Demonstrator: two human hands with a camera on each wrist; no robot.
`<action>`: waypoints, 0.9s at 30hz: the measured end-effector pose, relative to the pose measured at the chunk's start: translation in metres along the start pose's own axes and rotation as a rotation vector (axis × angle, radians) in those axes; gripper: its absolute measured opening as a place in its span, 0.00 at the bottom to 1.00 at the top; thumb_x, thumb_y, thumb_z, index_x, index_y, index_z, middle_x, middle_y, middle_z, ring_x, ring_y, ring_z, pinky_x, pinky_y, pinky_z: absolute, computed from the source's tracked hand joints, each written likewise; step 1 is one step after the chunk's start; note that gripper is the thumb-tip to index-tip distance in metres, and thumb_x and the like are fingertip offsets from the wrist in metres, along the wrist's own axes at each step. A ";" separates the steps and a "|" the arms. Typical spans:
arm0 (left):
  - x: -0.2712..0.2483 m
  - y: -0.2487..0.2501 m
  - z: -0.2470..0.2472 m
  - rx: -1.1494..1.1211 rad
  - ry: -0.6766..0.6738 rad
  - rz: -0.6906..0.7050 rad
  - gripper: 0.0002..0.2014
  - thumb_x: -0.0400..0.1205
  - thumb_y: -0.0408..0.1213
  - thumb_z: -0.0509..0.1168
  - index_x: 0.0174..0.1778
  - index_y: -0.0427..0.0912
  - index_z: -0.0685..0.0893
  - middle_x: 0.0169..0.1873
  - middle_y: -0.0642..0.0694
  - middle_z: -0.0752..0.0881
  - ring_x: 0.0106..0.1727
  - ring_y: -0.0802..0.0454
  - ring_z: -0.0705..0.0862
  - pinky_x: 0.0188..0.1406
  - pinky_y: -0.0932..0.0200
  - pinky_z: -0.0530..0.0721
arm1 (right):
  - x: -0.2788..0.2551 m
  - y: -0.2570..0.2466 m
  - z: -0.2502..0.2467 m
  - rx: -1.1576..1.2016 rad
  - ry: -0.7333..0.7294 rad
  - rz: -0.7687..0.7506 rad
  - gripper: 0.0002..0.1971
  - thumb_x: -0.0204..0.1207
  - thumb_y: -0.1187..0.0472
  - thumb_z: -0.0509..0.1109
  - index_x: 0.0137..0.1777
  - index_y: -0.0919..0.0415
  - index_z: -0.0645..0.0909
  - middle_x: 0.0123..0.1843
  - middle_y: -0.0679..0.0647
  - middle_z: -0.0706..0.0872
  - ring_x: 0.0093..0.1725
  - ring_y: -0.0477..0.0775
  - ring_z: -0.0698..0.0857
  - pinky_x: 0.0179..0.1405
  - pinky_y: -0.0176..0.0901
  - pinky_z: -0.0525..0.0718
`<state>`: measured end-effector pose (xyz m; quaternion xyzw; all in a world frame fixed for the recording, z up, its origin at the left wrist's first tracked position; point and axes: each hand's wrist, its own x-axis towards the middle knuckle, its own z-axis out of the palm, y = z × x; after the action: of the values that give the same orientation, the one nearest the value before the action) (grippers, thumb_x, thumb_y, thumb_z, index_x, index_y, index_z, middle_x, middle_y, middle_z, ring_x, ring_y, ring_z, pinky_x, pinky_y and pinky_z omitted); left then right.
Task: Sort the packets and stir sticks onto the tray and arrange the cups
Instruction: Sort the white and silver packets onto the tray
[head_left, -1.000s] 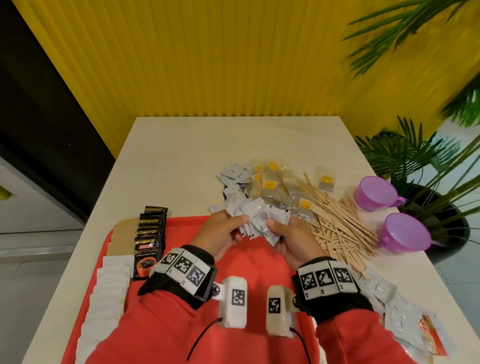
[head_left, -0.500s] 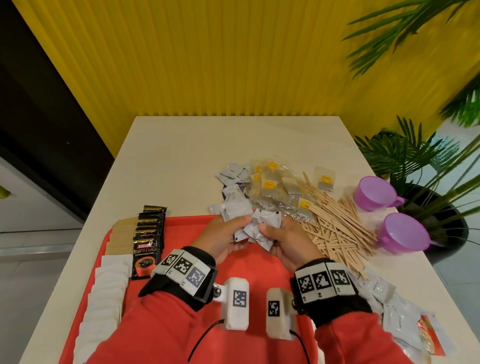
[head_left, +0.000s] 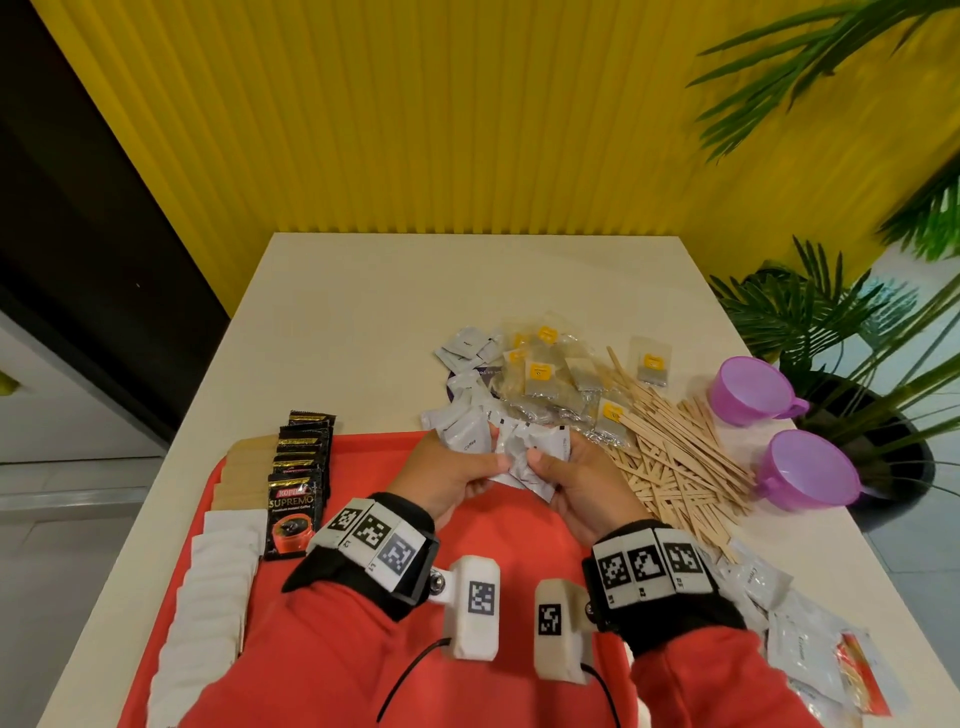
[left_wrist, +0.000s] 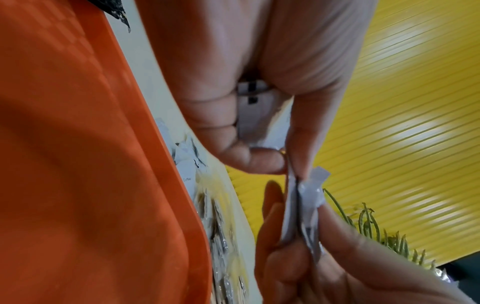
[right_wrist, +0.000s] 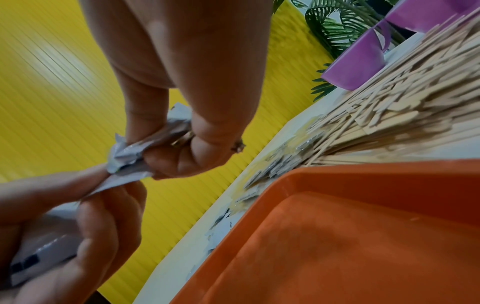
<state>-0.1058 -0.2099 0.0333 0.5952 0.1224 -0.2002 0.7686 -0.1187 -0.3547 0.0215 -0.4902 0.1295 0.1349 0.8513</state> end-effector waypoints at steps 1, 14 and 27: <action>0.001 0.000 -0.001 -0.004 0.016 0.004 0.15 0.73 0.15 0.67 0.38 0.42 0.81 0.26 0.51 0.85 0.24 0.60 0.84 0.21 0.69 0.80 | 0.000 -0.001 -0.001 -0.013 0.009 0.003 0.11 0.75 0.79 0.61 0.52 0.67 0.79 0.43 0.61 0.89 0.38 0.53 0.89 0.40 0.43 0.89; 0.001 0.005 -0.008 -0.007 0.040 -0.012 0.15 0.76 0.14 0.62 0.41 0.40 0.79 0.37 0.41 0.81 0.33 0.50 0.78 0.19 0.69 0.75 | -0.003 -0.015 -0.007 -0.063 0.029 0.013 0.14 0.74 0.82 0.61 0.49 0.66 0.80 0.40 0.59 0.89 0.35 0.52 0.89 0.35 0.42 0.89; -0.002 0.006 -0.009 -0.149 -0.032 -0.328 0.23 0.76 0.60 0.61 0.41 0.40 0.83 0.25 0.44 0.84 0.23 0.55 0.78 0.20 0.66 0.77 | -0.005 -0.018 0.005 -0.546 -0.030 -0.286 0.19 0.67 0.84 0.68 0.35 0.57 0.83 0.28 0.42 0.88 0.31 0.37 0.84 0.38 0.28 0.82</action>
<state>-0.1044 -0.1995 0.0365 0.5056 0.2200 -0.3225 0.7694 -0.1159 -0.3594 0.0404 -0.7120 0.0054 0.0508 0.7003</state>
